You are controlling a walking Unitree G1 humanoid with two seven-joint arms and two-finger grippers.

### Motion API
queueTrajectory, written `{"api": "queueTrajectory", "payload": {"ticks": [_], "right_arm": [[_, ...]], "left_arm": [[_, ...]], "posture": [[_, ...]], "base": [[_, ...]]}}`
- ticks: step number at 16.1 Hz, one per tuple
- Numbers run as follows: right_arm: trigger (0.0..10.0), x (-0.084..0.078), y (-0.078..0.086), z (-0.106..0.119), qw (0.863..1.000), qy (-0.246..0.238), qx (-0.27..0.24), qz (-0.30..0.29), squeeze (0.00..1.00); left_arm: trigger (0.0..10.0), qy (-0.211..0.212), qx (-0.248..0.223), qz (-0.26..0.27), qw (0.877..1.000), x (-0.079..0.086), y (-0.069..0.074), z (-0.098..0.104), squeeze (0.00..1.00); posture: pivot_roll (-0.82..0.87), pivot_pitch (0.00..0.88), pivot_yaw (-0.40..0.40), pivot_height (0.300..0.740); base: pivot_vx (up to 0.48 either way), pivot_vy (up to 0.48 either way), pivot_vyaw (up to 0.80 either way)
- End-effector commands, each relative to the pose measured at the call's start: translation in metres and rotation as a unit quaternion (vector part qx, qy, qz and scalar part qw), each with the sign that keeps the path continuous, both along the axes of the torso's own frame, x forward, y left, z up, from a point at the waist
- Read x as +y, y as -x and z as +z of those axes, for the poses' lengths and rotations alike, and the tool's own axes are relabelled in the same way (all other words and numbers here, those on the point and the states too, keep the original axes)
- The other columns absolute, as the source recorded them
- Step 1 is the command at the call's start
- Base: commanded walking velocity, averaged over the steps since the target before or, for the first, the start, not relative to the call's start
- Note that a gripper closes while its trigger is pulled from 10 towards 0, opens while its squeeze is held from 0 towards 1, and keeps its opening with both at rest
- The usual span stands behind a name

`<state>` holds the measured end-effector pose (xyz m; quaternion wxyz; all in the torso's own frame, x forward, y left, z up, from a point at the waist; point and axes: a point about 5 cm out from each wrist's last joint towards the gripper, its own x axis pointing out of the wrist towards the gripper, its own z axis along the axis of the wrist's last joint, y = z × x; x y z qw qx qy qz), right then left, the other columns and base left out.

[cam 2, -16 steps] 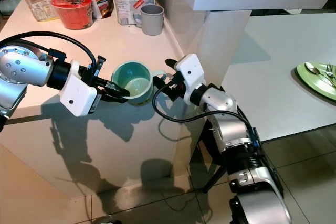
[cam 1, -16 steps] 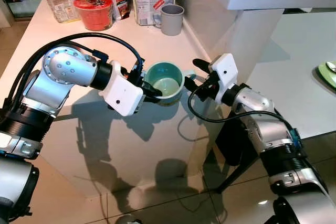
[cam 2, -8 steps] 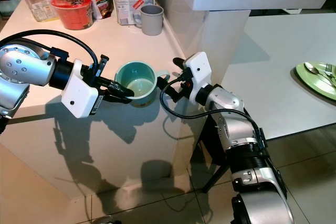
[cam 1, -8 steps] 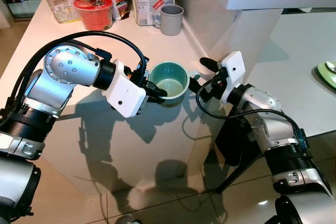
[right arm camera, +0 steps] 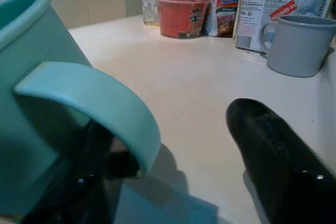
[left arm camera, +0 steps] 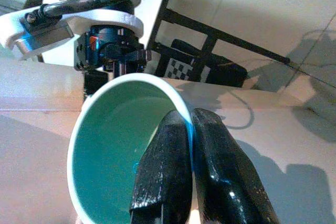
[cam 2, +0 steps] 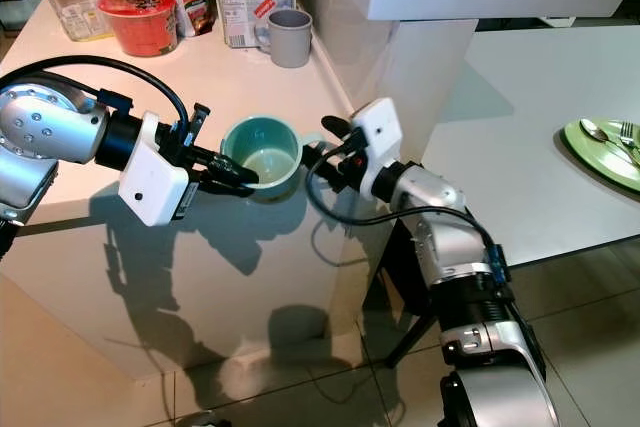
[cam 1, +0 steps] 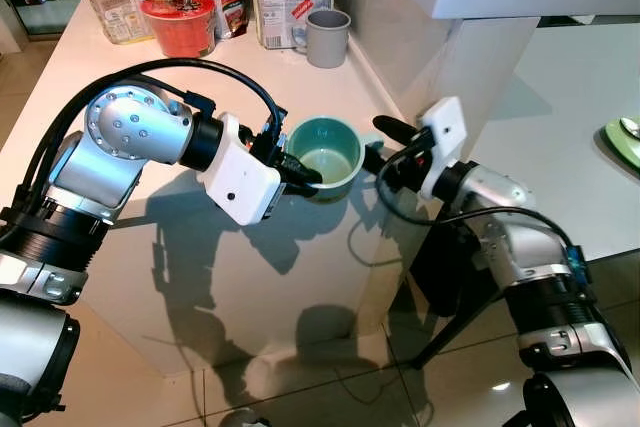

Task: Setting the table

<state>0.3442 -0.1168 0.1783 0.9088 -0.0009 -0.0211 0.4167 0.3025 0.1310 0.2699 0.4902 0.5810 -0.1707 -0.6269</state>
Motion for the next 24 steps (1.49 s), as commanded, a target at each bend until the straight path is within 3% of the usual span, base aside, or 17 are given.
{"api": "queueTrajectory", "payload": {"ticks": [1, 9, 18, 24], "right_arm": [[0.0, 0.023, 0.007, 0.009, 0.998, -0.020, -0.008, 0.067, 0.00], [0.0, 0.017, 0.009, 0.010, 0.997, -0.048, 0.021, 0.065, 0.00], [0.0, 0.014, 0.010, 0.008, 0.997, -0.048, 0.023, 0.053, 0.00], [0.0, 0.011, 0.009, 0.008, 0.998, -0.047, 0.022, 0.044, 0.00]], "left_arm": [[0.0, 0.047, -0.035, -0.062, 0.996, -0.022, 0.011, 0.018, 0.00], [0.0, 0.046, -0.020, -0.056, 0.997, -0.021, 0.009, 0.010, 0.00], [0.0, 0.046, -0.018, -0.043, 0.998, -0.019, 0.006, 0.007, 0.00], [0.0, 0.047, -0.006, -0.024, 0.999, -0.017, 0.002, 0.004, 0.00]], "posture": [[0.03, 0.000, -0.022, 0.740], [0.03, 0.000, -0.023, 0.740], [0.02, 0.000, -0.025, 0.740], [0.02, 0.000, -0.028, 0.740]], "base": [[0.000, 0.000, 0.00], [0.000, -0.216, 0.00], [0.000, -0.247, 0.00], [0.000, 0.000, 0.00]]}}
